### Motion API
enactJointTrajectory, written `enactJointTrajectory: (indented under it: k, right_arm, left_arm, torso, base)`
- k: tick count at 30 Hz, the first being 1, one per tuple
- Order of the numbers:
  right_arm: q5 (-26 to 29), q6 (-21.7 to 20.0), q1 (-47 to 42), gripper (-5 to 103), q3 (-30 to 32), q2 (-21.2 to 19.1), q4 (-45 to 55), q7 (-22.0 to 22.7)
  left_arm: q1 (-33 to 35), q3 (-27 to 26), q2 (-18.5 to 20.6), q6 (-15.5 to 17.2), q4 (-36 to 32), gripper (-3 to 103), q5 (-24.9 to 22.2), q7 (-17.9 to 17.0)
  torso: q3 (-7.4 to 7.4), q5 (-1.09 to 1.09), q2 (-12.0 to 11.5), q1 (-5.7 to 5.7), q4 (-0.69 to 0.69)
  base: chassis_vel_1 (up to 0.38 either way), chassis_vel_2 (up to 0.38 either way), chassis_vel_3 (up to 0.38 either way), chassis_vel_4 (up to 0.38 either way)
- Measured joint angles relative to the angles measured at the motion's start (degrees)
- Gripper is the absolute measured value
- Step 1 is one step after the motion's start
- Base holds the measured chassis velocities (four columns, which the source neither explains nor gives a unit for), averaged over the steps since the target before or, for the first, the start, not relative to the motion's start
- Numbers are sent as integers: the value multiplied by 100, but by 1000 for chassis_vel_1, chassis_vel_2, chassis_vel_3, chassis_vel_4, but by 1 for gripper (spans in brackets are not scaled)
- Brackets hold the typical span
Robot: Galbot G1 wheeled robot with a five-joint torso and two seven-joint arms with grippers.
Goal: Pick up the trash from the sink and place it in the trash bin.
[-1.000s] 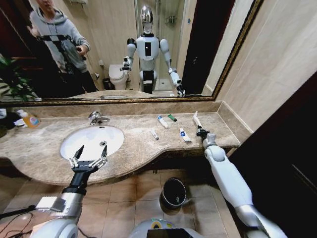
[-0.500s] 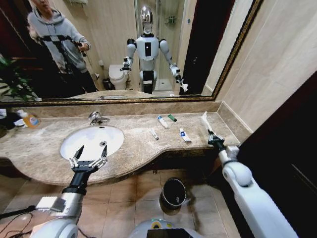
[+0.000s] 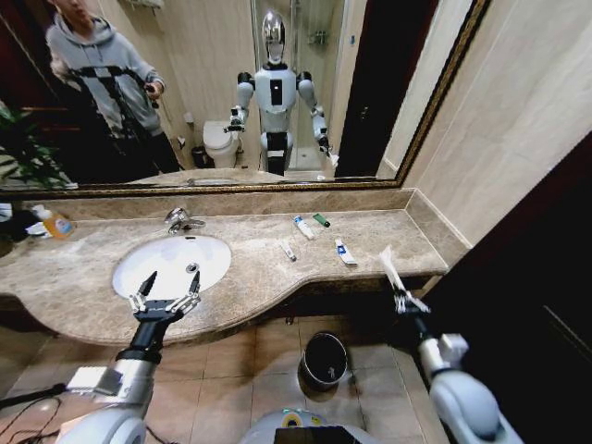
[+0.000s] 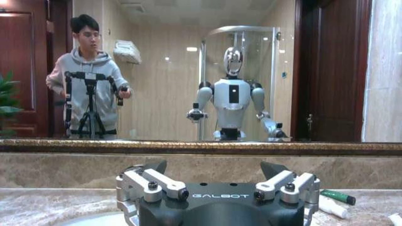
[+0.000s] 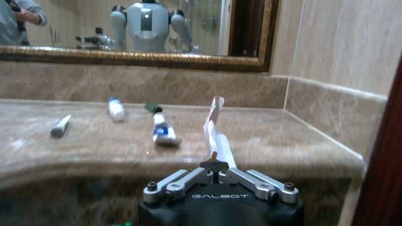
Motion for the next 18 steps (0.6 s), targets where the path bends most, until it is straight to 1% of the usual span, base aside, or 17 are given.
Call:
enactJointTrajectory:
  k: [4, 5, 7, 8, 11, 12, 15, 16, 18]
  right_arm:
    - [-279, 254, -392, 0, -210, 160, -112, -14]
    - [-279, 254, -392, 0, -210, 160, -112, -14]
    - [-531, 357, -454, 0, -359, 286, -298, 1]
    - [-531, 357, -454, 0, -359, 286, -298, 1]
    - [-847, 424, -411, 0, -523, 390, -673, -30]
    - [-847, 424, -411, 0, -523, 390, -673, -30]
    - [-1015, 428, -263, 0, -686, 413, -1177, -115]
    - [-1015, 428, -263, 0, -686, 413, -1177, -115]
    - [-1007, 292, -187, 0, -933, 377, -1597, -183]
  left_arm:
    - [0, 0, 0, 0, 0, 100, 0, 0]
    - [0, 0, 0, 0, 0, 100, 0, 0]
    - [0, 0, 0, 0, 0, 100, 0, 0]
    - [0, 0, 0, 0, 0, 100, 0, 0]
    - [0, 0, 0, 0, 0, 100, 0, 0]
    - [0, 0, 0, 0, 0, 100, 0, 0]
    - [0, 0, 0, 0, 0, 100, 0, 0]
    - [0, 0, 0, 0, 0, 100, 0, 0]
    - [0, 0, 0, 0, 0, 100, 0, 0]
  torso:
    - [0, -1, -1, 0, 0]
    - [0, -1, -1, 0, 0]
    - [0, 0, -1, 0, 0]
    - [0, 0, -1, 0, 0]
    - [0, 0, -1, 0, 0]
    - [0, 0, -1, 0, 0]
    - [1, 0, -1, 1, 1]
    - [1, 0, -1, 1, 1]
    - [1, 0, -1, 1, 0]
  base:
    - [0, 0, 0, 0]
    - [0, 0, 0, 0]
    - [0, 0, 0, 0]
    - [0, 0, 0, 0]
    - [0, 0, 0, 0]
    - [0, 0, 0, 0]
    - [0, 0, 0, 0]
    - [0, 0, 0, 0]
    - [0, 0, 0, 0]
